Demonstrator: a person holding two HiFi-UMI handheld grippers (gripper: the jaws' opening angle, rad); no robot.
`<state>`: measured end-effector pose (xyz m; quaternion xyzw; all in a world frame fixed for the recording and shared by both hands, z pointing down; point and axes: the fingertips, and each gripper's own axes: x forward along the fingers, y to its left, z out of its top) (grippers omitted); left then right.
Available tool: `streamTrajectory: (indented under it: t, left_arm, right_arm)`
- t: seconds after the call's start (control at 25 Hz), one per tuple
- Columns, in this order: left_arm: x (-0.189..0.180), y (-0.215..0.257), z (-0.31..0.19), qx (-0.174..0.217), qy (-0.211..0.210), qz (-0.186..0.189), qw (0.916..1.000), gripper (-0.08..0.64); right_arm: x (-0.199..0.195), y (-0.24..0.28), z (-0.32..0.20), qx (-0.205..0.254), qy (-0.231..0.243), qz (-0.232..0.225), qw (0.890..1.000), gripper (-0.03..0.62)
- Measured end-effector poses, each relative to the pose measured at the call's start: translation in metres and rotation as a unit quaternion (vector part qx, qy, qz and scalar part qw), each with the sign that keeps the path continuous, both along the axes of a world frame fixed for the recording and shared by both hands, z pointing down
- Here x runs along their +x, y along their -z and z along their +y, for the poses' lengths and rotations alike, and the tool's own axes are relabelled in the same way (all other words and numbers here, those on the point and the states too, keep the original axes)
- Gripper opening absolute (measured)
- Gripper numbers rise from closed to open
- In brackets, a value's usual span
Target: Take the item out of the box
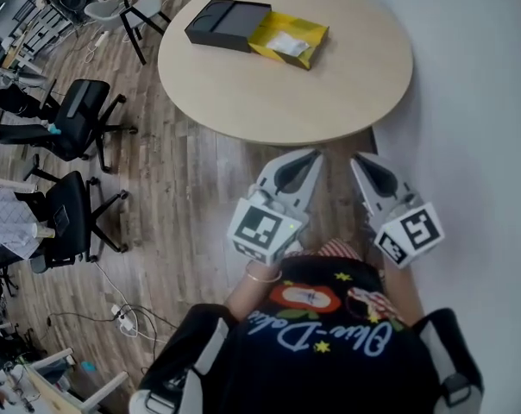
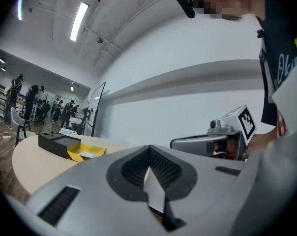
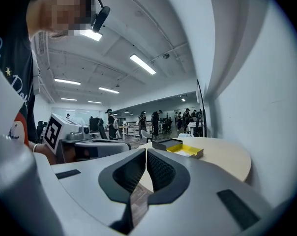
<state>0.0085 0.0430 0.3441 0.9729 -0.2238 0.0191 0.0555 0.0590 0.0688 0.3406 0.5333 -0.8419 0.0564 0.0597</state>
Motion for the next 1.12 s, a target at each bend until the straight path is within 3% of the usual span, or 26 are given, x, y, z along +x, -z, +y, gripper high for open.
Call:
streamTrajectory:
  t: [0.32, 1.12]
  left_arm:
    - [0.0, -0.002, -0.018, -0.003, 0.011, -0.006, 0.9999, -0.015]
    - [0.014, -0.001, -0.147, -0.001, 0.1, -0.029, 0.9945, -0.015]
  right_arm:
    - [0.005, 0.001, -0.021, -0.004, 0.006, 0.0, 1.0, -0.003]
    - [0.033, -0.004, -0.165, -0.004, 0.082, -0.027, 0.996, -0.003]
